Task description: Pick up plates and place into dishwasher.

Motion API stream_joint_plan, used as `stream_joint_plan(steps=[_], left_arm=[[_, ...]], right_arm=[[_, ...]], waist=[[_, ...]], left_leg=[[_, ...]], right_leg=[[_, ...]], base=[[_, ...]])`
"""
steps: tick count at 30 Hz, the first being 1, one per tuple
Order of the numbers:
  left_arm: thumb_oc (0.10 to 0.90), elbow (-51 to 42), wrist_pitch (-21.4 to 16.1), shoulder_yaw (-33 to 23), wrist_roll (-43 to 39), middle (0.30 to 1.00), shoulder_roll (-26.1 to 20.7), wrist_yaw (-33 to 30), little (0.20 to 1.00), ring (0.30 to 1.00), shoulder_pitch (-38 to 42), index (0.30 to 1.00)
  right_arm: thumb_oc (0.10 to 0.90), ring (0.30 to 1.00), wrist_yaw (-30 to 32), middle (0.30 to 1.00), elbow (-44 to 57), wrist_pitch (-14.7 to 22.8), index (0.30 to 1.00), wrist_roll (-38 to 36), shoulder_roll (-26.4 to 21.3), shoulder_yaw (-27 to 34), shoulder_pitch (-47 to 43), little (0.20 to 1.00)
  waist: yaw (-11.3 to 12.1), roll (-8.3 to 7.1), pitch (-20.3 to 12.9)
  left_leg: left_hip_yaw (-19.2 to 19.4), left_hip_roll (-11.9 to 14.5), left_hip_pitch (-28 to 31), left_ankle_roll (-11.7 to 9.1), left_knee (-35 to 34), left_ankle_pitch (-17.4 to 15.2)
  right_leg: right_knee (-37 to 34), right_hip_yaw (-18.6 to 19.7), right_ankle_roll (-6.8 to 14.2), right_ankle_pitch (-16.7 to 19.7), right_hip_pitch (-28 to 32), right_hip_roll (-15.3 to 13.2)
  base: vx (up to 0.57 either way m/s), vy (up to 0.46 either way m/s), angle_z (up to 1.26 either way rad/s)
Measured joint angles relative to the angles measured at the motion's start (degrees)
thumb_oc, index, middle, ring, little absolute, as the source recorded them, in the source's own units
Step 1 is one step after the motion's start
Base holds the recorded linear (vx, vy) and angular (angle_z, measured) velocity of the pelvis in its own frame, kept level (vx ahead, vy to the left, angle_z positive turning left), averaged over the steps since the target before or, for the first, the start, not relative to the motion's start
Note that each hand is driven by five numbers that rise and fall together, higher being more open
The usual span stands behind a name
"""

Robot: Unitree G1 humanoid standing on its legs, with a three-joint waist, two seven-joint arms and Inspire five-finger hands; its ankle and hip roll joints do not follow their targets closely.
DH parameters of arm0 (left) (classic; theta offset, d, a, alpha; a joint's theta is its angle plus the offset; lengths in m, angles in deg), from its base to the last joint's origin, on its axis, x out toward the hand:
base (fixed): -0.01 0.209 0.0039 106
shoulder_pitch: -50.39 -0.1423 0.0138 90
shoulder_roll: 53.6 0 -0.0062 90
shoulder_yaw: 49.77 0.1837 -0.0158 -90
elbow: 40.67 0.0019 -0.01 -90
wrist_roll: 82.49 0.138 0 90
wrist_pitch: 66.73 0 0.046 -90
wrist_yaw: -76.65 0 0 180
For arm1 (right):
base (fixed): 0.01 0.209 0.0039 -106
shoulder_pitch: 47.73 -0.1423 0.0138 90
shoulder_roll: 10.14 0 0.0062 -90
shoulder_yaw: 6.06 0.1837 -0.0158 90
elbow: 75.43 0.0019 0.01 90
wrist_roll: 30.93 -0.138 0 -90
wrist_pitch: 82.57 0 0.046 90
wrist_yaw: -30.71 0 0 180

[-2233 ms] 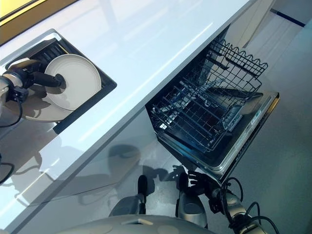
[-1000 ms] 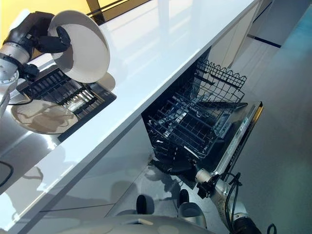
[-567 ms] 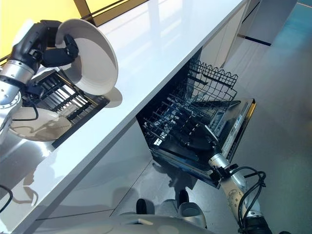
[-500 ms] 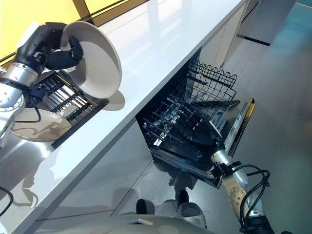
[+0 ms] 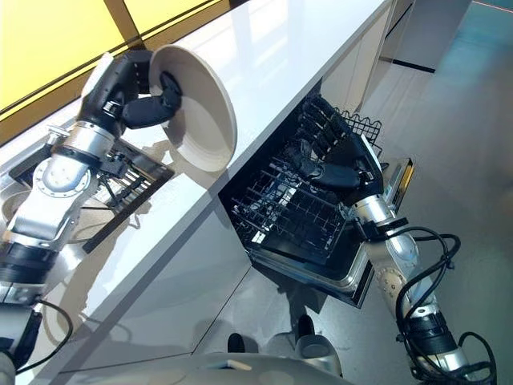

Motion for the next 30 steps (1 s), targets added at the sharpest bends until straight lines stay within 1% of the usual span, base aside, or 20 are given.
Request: stream_joint_plan(steps=[2,4,6,10,12,16,17,21,25,30], left_arm=[[0.1,0.0,-0.8,1.2,1.0,0.3,0.2,-1.0,0.2,0.3,0.1,0.3],[0.1,0.0,-1.3,2.3,3.2,0.3,1.9,-2.4,0.2,0.3,0.5,0.3],[0.1,0.2,-2.1,4.0,4.6,0.3,2.5,-3.6,0.2,0.3,1.2,0.3],[0.1,0.2,-3.5,5.1,6.6,0.3,2.9,-5.8,0.2,0.3,2.3,0.3],[0.1,0.2,-4.5,5.1,8.0,0.3,3.0,-7.8,0.2,0.3,2.8,0.3],[0.1,0.2,-5.1,5.3,11.9,0.3,3.5,-12.5,0.2,0.3,4.6,0.3],[0.1,0.2,-6.1,5.2,13.2,0.3,3.5,-14.7,0.2,0.3,5.1,0.3],[0.1,0.2,-8.3,5.2,16.9,0.3,3.6,-20.2,0.2,0.3,6.5,0.3],[0.1,0.4,-8.9,5.2,20.8,0.3,3.5,-24.7,0.2,0.3,7.7,0.3],[0.1,0.5,-10.0,5.2,21.2,0.3,3.5,-28.0,0.2,0.3,10.4,0.3]], right_arm=[[0.8,0.9,0.4,0.9,0.0,0.0,0.9,0.0,0.0,-0.7,-1.2,0.9],[0.8,0.9,0.5,0.9,0.1,-0.1,0.9,0.0,0.0,-1.9,-2.6,0.9],[0.8,0.9,0.5,0.9,0.1,-0.4,0.9,0.0,0.0,-2.9,-4.0,0.9],[0.8,0.9,-0.2,0.9,0.2,-1.0,0.9,0.0,0.0,-3.9,-4.9,0.9],[0.8,0.9,-0.2,0.9,0.2,-1.6,0.9,-0.1,0.1,-3.9,-4.9,0.9],[0.8,0.9,-0.4,0.9,0.2,-2.8,0.9,-0.1,0.2,-4.3,-5.0,0.9],[0.8,0.9,-0.4,0.9,0.2,-3.1,0.9,-0.1,0.3,-4.9,-5.0,0.9],[0.8,0.9,-1.2,0.9,0.2,-3.8,0.9,-0.2,0.3,-6.0,-5.0,0.9],[0.8,0.9,-1.4,0.9,0.2,-4.8,0.9,-0.3,0.3,-5.9,-5.0,0.9],[0.8,0.9,-1.5,0.9,0.2,-5.5,0.9,-0.4,0.5,-5.9,-5.0,0.9]], waist=[[-0.1,0.0,0.0],[-0.2,0.0,0.0],[-0.2,0.0,0.0],[-0.2,0.0,0.0],[-0.2,0.0,0.0],[-0.1,-0.01,0.0],[-0.2,-0.02,0.0],[-0.4,-0.03,0.0],[-0.5,-0.05,0.0],[-0.5,-0.13,-0.1]], left_leg=[[0.0,0.0,0.1,0.0,0.0,-0.1],[0.2,0.0,0.2,0.0,0.0,-0.1],[0.3,0.0,0.2,0.0,0.0,-0.1],[0.4,0.0,0.2,0.0,0.0,-0.1],[0.4,0.0,0.2,0.0,0.0,-0.1],[0.4,0.0,0.2,0.0,0.0,-0.1],[0.4,0.0,0.2,0.0,0.0,-0.1],[0.4,0.0,0.2,0.0,0.0,-0.2],[0.4,0.0,0.2,0.0,0.0,-0.2],[0.4,0.0,0.2,0.0,0.0,-0.3]], right_leg=[[0.0,0.0,0.0,0.0,0.0,0.0],[0.0,0.1,0.0,0.0,0.0,0.0],[0.0,0.1,0.0,0.0,0.0,0.0],[0.0,0.2,0.0,0.0,0.0,0.0],[0.0,0.2,0.0,0.0,0.0,0.0],[0.0,0.2,0.0,0.0,0.0,0.0],[0.0,0.2,0.0,0.0,0.0,0.0],[0.0,0.2,0.0,0.0,0.0,0.0],[0.0,0.2,0.0,0.0,0.0,0.0],[0.0,0.5,0.0,0.0,0.0,0.1]], base=[[0.0,-0.013,-0.06],[0.0,-0.007,-0.02],[0.0,0.0,0.0],[0.0,0.0,0.0],[0.0,0.0,0.0],[0.0,0.0,0.0],[0.0,0.0,0.0],[0.0,0.0,0.0],[0.0,0.0,0.0],[0.0,0.0,0.0]])
